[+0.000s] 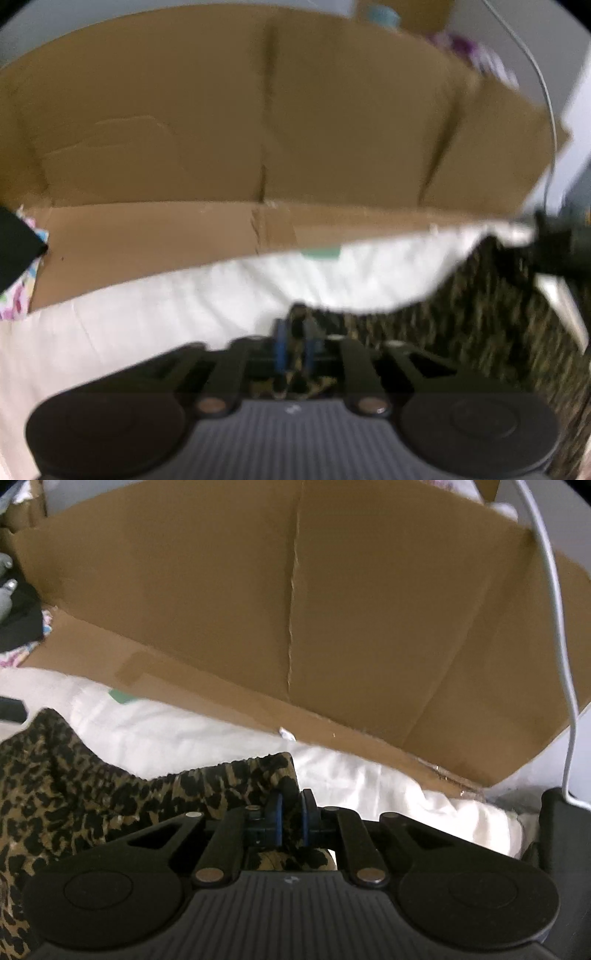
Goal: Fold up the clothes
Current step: 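Grasp the waistband with the right gripper while the left gripper grasps it too, then lift the pants by the waistband with both grippers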
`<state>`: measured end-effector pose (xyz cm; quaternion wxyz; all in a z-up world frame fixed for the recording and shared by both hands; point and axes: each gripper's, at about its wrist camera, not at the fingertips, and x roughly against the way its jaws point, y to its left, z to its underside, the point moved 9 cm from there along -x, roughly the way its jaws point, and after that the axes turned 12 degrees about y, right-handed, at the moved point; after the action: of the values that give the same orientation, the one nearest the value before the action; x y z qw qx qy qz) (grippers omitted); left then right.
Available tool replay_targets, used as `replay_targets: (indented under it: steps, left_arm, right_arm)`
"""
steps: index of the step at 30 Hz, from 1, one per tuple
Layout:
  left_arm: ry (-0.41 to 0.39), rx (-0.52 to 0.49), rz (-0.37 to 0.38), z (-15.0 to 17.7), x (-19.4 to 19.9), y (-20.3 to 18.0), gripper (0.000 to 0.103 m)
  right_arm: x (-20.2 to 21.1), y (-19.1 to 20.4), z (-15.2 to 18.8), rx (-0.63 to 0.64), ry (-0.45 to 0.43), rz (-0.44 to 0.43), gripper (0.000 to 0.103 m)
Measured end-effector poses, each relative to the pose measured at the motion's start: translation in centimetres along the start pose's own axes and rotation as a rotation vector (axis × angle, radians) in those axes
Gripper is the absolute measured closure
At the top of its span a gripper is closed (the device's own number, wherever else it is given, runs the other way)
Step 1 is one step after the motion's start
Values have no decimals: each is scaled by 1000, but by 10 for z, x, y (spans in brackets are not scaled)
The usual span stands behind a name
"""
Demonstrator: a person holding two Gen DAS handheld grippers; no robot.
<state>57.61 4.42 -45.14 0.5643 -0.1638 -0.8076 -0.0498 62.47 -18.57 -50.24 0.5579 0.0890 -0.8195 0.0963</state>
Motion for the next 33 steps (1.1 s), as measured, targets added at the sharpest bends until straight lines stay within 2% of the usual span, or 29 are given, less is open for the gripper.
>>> replay_targets:
  steps: [1,3,5,6,7,8,10,15,20,23,25,27,33]
  left_arm:
    - [16,-29,-7,3,-4,-5,57]
    - [23,-62,-6,8,-11,-14,41]
    - [26,-102,-37,11,-18,-20,41]
    - [28,-122,-52,13,-22,-23,56]
    - [29,-141,-66,14,-25,-25,75]
    - [15,-121,-44,14,-21,-22,83]
    - [-11,-83,0,13,-13,-15,90]
    - [-78,12,109,10,7,2,92]
    - [-144,108,218,6,29,20,92]
    - [-147,194,249,7,24,32,92]
    - [-138,207,223,6,18,34,92]
    - [-128,189,179,3,12,29,93]
    - [-147,168,21,-13,11,35,93]
  right_arm:
    - [-4,-2,0,-16,13,-6,94]
    - [-8,-10,0,-86,28,-46,94]
    - [-10,-14,0,-131,34,-77,94]
    - [-10,-14,0,-132,35,-83,94]
    - [-10,-14,1,-128,34,-86,94]
    - [-8,-13,1,-116,30,-85,94]
    - [-3,-12,1,-100,18,-87,94]
    - [18,-17,2,-101,-33,-128,94]
    - [21,-27,9,-163,-49,-173,95]
    - [18,-33,11,-210,-45,-223,95]
    - [13,-32,10,-211,-36,-222,95]
    - [6,-26,8,-178,-28,-185,94]
    - [2,-19,-7,-152,-41,-137,94]
